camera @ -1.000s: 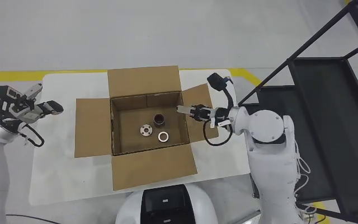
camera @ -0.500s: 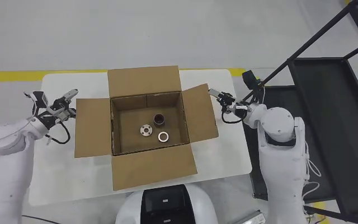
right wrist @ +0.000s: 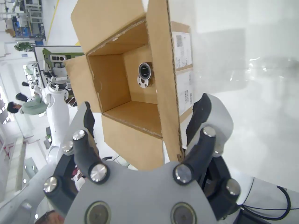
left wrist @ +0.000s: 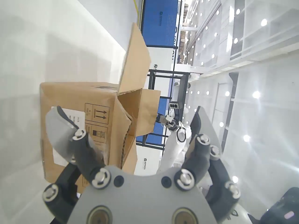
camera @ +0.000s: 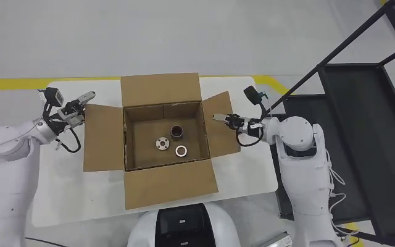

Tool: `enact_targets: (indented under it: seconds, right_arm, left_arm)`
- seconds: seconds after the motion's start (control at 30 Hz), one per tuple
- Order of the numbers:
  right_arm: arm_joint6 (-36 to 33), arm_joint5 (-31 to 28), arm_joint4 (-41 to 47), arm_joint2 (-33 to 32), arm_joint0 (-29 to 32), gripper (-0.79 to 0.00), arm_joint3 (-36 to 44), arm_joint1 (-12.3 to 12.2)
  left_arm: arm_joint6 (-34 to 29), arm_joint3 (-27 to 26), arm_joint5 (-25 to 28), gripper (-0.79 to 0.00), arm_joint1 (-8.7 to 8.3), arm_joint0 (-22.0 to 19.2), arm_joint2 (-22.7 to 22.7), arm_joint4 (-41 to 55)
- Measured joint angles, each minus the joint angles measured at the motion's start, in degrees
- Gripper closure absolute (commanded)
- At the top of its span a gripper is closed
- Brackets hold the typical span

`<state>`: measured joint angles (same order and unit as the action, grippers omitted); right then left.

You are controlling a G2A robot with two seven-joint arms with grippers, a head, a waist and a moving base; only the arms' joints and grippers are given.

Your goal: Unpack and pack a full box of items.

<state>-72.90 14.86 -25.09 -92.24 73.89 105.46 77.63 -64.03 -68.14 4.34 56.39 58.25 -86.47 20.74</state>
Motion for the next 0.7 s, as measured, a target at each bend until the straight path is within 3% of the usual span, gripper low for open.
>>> enact_targets:
  seconds: [0.3, 0.7]
  right_arm:
    - [-2.6, -2.7, 3.1, 4.2, -0.5, -0.785, 0.3, -0.8]
    - [2.1, -0.2, -2.3, 13.1, -1.3, -0.785, 5.9, -1.3]
  left_arm:
    - [-0.9, -8.2, -0.8, -0.785, 0.32, 0.6, 3.3, 1.1]
    - [-2.6, -6.9, -2.2, -0.785, 1.22, -6.1, 11.6, -4.1]
